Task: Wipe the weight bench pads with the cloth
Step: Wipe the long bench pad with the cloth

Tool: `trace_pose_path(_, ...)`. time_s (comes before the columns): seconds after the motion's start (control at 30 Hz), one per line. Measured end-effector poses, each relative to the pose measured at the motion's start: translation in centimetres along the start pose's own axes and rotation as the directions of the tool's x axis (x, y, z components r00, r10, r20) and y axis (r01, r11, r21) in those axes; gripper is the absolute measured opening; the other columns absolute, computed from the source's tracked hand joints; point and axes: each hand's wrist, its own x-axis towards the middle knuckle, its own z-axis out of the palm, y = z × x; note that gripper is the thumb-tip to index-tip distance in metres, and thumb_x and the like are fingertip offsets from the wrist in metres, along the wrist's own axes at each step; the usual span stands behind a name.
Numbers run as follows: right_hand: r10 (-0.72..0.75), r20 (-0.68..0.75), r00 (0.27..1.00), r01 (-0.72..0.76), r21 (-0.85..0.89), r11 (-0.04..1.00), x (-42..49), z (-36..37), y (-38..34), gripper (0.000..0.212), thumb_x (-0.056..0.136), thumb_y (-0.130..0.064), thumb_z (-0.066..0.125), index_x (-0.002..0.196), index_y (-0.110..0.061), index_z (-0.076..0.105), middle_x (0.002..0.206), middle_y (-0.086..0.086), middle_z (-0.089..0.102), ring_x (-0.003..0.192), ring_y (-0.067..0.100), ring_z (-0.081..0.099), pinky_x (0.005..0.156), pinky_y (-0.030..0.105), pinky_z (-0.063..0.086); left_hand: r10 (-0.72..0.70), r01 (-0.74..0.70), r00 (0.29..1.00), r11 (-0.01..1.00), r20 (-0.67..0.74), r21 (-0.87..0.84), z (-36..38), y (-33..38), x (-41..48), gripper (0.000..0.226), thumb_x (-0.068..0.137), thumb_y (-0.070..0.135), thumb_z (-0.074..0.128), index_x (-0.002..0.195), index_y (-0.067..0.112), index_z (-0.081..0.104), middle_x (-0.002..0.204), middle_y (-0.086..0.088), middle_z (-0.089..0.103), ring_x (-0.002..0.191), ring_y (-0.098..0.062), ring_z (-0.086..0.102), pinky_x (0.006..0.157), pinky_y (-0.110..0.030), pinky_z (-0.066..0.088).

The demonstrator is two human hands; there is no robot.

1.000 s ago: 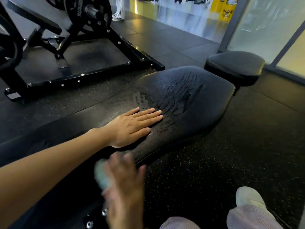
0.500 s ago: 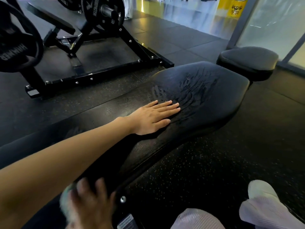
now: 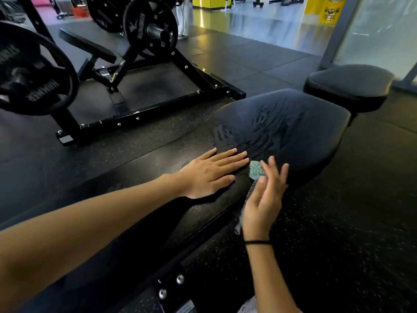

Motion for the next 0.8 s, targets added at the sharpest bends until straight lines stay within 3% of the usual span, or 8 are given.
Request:
trace_pose_path(0.1, 0.042, 0.044, 0.998, -0.036, -0.128, 0.991, 3.7, -1.1, 1.4, 0.04, 0.1, -0.024, 0.027, 0.119, -0.01, 0.06, 0.139, 0.004, 0.051, 0.141, 0.018, 0.026, 0.116, 0.047, 0.004, -0.02, 0.02, 1.0, 1.0, 0.004, 0.006, -0.1, 0.3, -0.1, 0.053, 0.098, 0.046, 0.011, 0.149, 0.036, 0.0, 0.157, 0.019, -0.005, 0.143, -0.001, -0.013, 0.118, -0.041, -0.006)
trace_pose_path(0.27, 0.037, 0.107, 0.994, -0.008, -0.261, 0.965, 7.2, -2.2, 2.8, 0.034, 0.099, -0.019, 0.032, 0.115, -0.011, 0.062, 0.131, 0.007, 0.059, 0.134, 0.027, 0.04, 0.114, 0.049, 0.004, -0.048, 0.048, 0.999, 0.999, 0.011, 0.018, -0.3, 0.7, -0.3, 0.052, 0.1, 0.041, 0.017, 0.15, 0.033, 0.003, 0.158, 0.016, -0.002, 0.144, -0.003, -0.01, 0.119, -0.041, -0.004)
trace_pose_path(0.37, -0.033, 0.234, 0.972, 0.114, -0.341, 0.933, 7.7, -2.7, 3.2, 0.034, 0.097, -0.022, 0.036, 0.114, -0.011, 0.064, 0.123, 0.009, 0.064, 0.127, 0.025, 0.049, 0.114, 0.051, 0.006, -0.056, 0.056, 0.998, 0.998, 0.002, 0.019, -0.5, 1.2, -0.6, 0.051, 0.101, 0.038, 0.021, 0.15, 0.03, 0.007, 0.158, 0.013, 0.002, 0.145, -0.005, -0.006, 0.119, -0.04, -0.002)
trace_pose_path(0.57, -0.178, 0.395, 0.901, 0.314, -0.313, 0.896, 8.3, -4.9, 4.8, 0.036, 0.098, -0.024, 0.035, 0.117, -0.006, 0.061, 0.123, 0.016, 0.062, 0.125, 0.027, 0.051, 0.115, 0.049, 0.008, -0.191, 0.19, 0.981, 0.981, 0.022, 0.041, -0.6, 2.5, -3.7, 0.051, 0.102, 0.037, 0.02, 0.151, 0.029, 0.006, 0.159, 0.01, 0.001, 0.145, -0.009, -0.007, 0.118, -0.042, -0.004)
trace_pose_path(0.8, -0.187, 0.326, 0.927, 0.277, -0.257, 0.926, 8.3, -4.4, 6.2, 0.034, 0.1, -0.026, 0.034, 0.113, -0.008, 0.059, 0.121, 0.014, 0.063, 0.121, 0.027, 0.052, 0.111, 0.054, 0.019, -0.214, 0.214, 0.977, 0.976, -0.008, 0.039, -0.3, 2.8, -3.2, 0.049, 0.103, 0.035, 0.018, 0.15, 0.03, 0.009, 0.159, 0.01, 0.004, 0.146, -0.01, -0.006, 0.119, -0.043, -0.002)
